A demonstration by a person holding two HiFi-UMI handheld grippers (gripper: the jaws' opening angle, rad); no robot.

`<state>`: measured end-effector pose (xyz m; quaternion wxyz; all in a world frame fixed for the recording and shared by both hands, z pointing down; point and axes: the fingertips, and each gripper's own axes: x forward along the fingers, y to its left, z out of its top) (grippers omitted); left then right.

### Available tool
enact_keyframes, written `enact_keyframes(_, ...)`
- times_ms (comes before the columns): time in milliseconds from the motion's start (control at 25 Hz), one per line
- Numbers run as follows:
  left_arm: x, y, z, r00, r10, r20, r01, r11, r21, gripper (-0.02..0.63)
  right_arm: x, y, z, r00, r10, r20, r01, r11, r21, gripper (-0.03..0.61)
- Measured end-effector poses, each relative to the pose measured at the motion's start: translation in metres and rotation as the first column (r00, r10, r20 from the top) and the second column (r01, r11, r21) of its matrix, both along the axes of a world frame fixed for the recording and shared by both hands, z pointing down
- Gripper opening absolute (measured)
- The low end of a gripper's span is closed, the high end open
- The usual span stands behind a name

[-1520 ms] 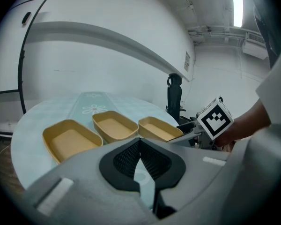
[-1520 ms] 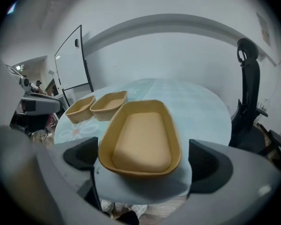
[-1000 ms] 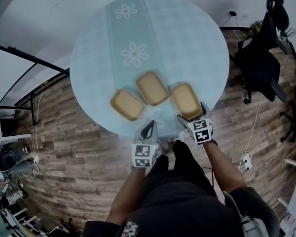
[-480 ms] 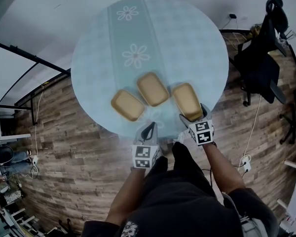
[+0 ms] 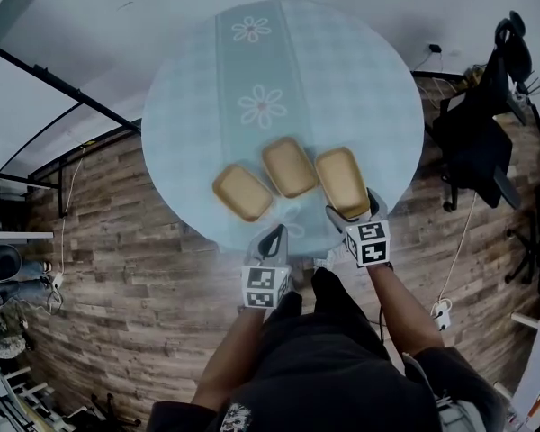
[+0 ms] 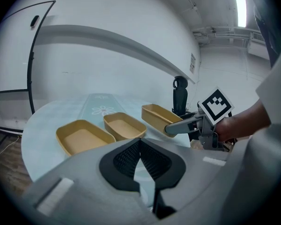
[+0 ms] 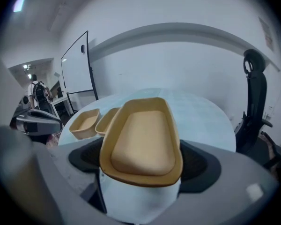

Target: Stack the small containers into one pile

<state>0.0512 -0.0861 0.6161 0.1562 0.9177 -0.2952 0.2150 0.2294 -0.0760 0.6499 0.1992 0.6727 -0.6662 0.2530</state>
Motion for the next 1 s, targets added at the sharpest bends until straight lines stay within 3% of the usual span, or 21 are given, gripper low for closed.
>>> enact_keyframes(200,-0.02,-0.01,-0.007,0.999,-0.05,-0.006,0.051,0.999,0.016,-0.006,-0.025,-0.029,-0.013,0.999,-0.043,0.012,0.043,0.999,0.015,0.491)
enact_keyframes(520,-0.056,-0.03,-0.013,0.986,-0.162,-0.023,0.163,0.986,0.034,-0.006,-0.068,-0.08,-0.009,0.99,-0.135,0.027,0.136,0.99,-0.032,0.492)
enact_keyframes(1000,-0.116,-0.042,-0.015,0.968,-0.249,-0.01,0.249,0.968,0.026,-0.006,-0.1,-0.112,0.005,0.993,-0.116,-0.012,0.114,0.986,-0.121,0.492)
